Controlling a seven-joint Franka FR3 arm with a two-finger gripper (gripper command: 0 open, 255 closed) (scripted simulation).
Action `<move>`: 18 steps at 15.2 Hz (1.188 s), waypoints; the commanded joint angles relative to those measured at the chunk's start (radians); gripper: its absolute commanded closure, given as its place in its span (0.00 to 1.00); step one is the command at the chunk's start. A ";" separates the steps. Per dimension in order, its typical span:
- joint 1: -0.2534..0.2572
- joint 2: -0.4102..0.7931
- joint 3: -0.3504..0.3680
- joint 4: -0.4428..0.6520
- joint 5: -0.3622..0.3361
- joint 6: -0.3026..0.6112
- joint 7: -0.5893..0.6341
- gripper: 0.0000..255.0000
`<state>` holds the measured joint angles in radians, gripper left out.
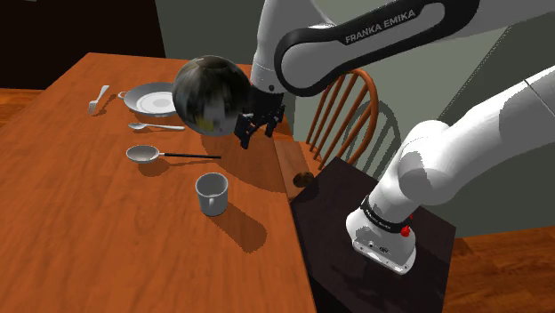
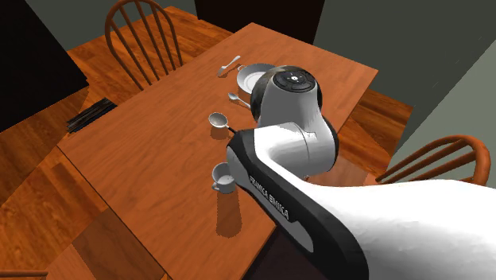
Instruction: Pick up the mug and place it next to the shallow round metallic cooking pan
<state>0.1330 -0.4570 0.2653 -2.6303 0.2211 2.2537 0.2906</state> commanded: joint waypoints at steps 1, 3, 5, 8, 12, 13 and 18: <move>0.009 0.060 0.034 0.000 0.003 0.071 0.027 0.00; 0.011 0.135 0.068 0.011 -0.006 0.142 0.060 0.00; 0.010 0.213 0.102 0.028 -0.028 0.211 0.099 0.00; 0.003 0.338 0.150 0.063 -0.091 0.307 0.176 0.00; 0.000 0.428 0.167 0.082 -0.156 0.376 0.236 0.00; -0.001 0.443 0.167 0.081 -0.167 0.391 0.244 0.00; -0.002 0.516 0.162 0.082 -0.230 0.457 0.289 0.00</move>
<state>0.1313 0.0458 0.4284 -2.5483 0.0030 2.6983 0.5716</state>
